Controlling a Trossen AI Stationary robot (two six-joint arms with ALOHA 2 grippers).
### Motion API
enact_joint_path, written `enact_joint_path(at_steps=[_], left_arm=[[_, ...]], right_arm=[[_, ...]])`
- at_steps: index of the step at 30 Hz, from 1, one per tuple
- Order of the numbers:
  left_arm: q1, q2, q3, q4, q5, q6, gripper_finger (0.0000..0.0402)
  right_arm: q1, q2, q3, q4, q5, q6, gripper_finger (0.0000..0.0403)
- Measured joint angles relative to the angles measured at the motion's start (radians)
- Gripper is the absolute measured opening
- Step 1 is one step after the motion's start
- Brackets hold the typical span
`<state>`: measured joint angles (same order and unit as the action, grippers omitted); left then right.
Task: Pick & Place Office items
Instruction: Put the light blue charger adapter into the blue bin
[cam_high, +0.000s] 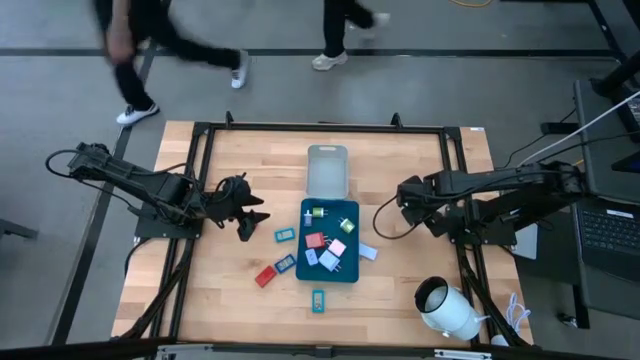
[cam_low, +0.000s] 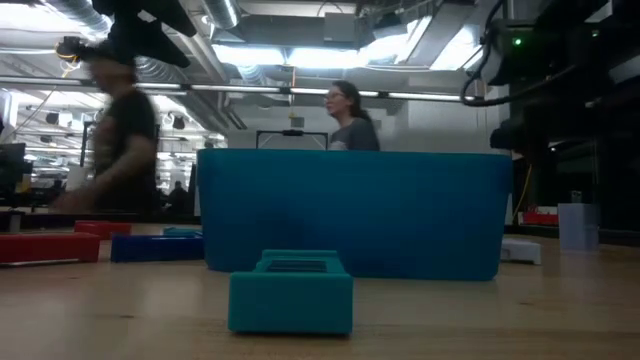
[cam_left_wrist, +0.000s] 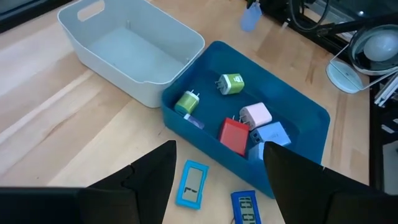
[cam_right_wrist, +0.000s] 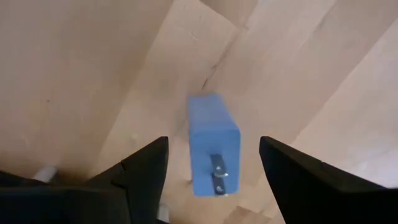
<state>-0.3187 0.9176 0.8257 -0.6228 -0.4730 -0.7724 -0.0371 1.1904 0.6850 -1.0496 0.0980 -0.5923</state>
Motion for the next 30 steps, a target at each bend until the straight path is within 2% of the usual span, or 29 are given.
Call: enact_joint_path(at_steps=[9,18,22,30], left_arm=[[0.000,0.000,0.000,0.003,0.020,-0.029,0.0237],[0.000,0.000,0.000,0.023,0.021,-0.033,0.0237],[0.000,0.000,0.000,0.023,0.022,-0.042,0.0237],[0.000,0.000,0.000,0.022,0.022,-0.045,0.0237]], right_arm=[[-0.043,0.000,-0.070,0.012,-0.010,-0.034,0.0259],[-0.077,0.000,-0.071,0.108,-0.012,-0.037,0.0250],[-0.100,0.000,-0.071,0.108,-0.012,-0.046,0.0219],[-0.124,0.000,-0.070,0.104,-0.055,-0.048,0.0123]])
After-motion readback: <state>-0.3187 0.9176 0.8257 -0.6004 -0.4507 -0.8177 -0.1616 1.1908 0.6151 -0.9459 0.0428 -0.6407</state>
